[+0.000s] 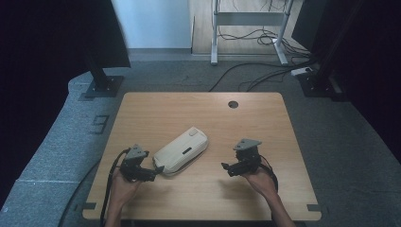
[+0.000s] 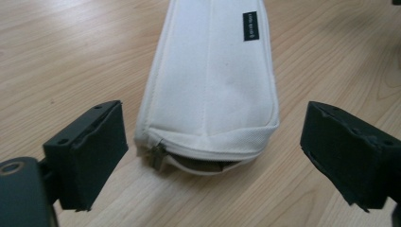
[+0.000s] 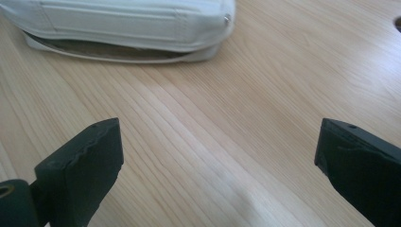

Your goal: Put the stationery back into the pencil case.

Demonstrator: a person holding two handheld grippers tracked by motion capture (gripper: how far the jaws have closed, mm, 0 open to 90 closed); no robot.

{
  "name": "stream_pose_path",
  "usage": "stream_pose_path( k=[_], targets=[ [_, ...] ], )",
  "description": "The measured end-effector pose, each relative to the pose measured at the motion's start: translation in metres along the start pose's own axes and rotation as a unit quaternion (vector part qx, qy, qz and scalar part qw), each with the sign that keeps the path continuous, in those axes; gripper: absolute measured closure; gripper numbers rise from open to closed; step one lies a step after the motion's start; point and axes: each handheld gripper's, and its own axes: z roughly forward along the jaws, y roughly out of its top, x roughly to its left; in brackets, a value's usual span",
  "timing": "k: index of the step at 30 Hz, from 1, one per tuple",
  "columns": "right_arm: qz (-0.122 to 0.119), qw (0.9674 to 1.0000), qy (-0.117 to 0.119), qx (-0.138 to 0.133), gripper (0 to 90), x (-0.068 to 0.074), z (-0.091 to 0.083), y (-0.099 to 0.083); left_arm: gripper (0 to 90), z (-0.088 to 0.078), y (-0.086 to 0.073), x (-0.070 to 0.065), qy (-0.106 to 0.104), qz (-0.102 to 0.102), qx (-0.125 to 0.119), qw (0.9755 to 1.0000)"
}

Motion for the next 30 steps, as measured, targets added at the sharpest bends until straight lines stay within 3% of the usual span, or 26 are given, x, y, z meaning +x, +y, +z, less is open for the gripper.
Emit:
stream_pose_path(
  k=[7,14,19,25,30],
  targets=[
    [0.012,0.9999,-0.009,-0.001,1.3,-0.01,-0.012,-0.016,0.0,-0.001,-0.01,0.006,0.015,-0.005,0.014,0.9998],
    [0.025,0.9995,-0.02,0.002,0.3,-0.017,-0.019,-0.033,0.0,0.001,-0.025,0.013,0.022,-0.015,0.022,0.9994],
    [0.031,0.999,-0.031,0.014,0.0,-0.021,-0.019,-0.05,0.0,0.008,-0.038,0.016,0.027,-0.015,0.04,0.9987],
    [0.054,0.9974,-0.04,0.027,0.0,-0.027,-0.015,-0.072,0.0,0.018,-0.052,0.017,0.034,-0.01,0.065,0.9972],
    [0.064,0.9961,-0.046,0.04,0.0,-0.03,-0.011,-0.087,0.0,0.024,-0.06,0.017,0.042,-0.007,0.069,0.9967]
  ],
)
